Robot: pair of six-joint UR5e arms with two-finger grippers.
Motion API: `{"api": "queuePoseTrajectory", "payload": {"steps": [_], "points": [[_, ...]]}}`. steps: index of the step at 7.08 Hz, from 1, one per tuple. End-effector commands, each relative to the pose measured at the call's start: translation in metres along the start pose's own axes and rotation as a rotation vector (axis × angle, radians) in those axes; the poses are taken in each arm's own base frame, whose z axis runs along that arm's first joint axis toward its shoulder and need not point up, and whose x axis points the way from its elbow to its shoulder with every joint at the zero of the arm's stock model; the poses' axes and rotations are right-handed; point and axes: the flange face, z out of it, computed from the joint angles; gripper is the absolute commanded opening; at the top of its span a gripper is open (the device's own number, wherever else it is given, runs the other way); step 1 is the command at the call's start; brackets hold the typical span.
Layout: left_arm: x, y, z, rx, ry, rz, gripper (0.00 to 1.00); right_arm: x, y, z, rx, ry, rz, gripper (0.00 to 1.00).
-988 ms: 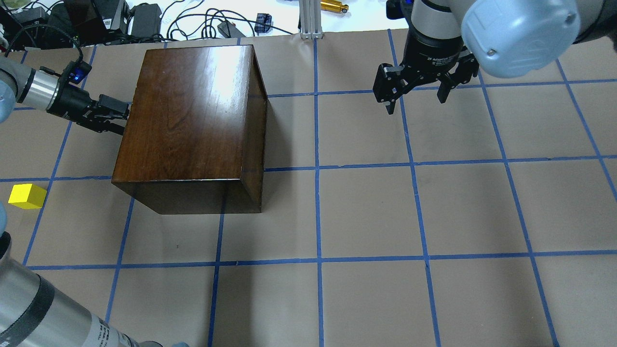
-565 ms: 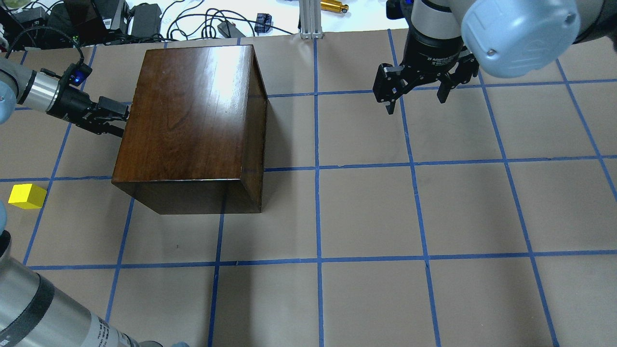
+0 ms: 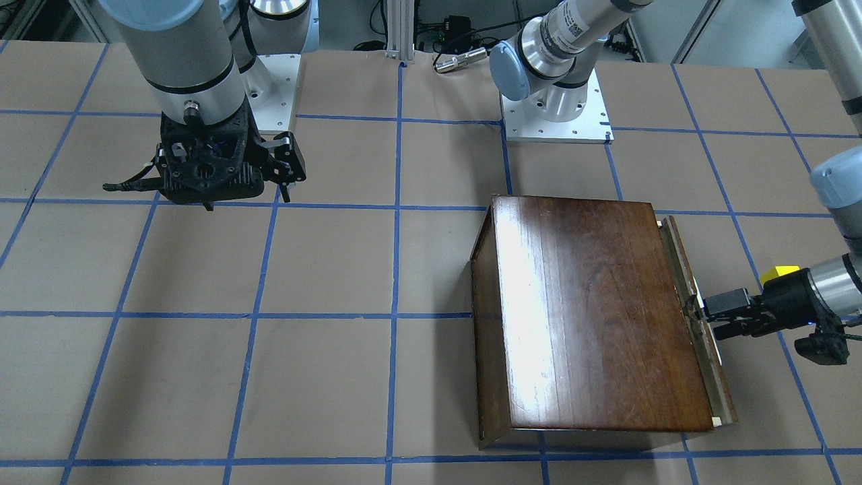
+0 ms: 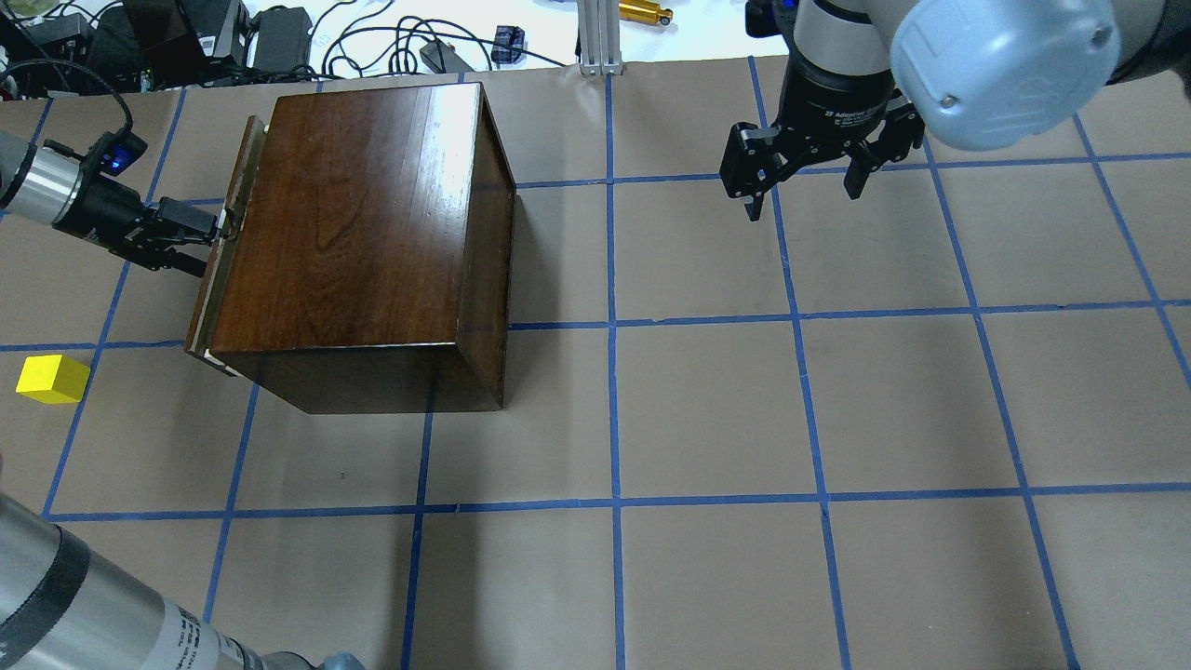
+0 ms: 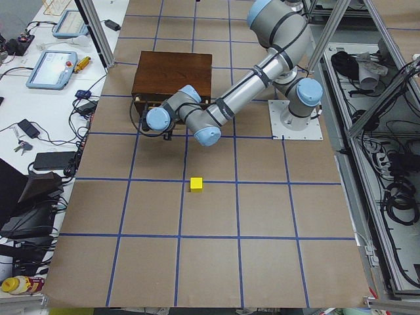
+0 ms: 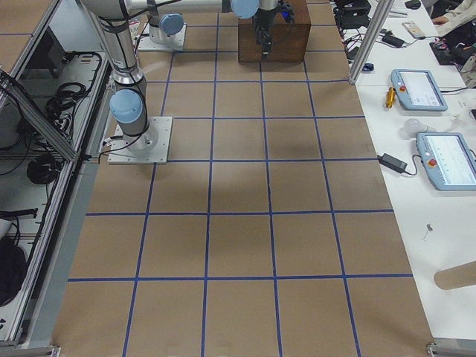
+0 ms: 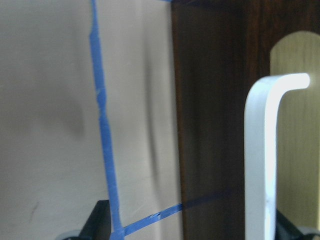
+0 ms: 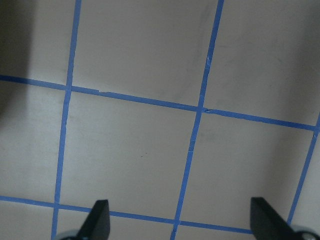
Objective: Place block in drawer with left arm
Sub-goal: 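Pull the drawer handle outward with the left gripper to open it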
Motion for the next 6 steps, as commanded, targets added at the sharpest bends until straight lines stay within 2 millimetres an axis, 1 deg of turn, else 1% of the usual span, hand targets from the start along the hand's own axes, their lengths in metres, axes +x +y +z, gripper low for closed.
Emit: {"api": "queuePoseTrajectory", "payload": {"steps": [1,2,3,5,6], "points": [[-0.017,0.008,-0.013,-0.005,-0.035,-0.019,1.00,0.000,0.000,0.000,0.000,0.000,0.001,1.00],[-0.028,0.013,-0.021,0.000,-0.043,-0.036,1.00,0.000,0.000,0.000,0.000,0.000,0.001,1.00],[-0.040,0.019,-0.033,0.017,-0.051,-0.052,1.00,0.000,0.000,0.000,0.000,0.000,0.000,1.00],[-0.047,0.023,-0.038,0.013,-0.068,-0.060,1.00,0.000,0.000,0.000,0.000,0.000,0.000,1.00],[-0.055,0.027,-0.044,0.021,-0.072,-0.072,1.00,0.000,0.000,0.000,0.000,0.000,0.000,1.00]]}}
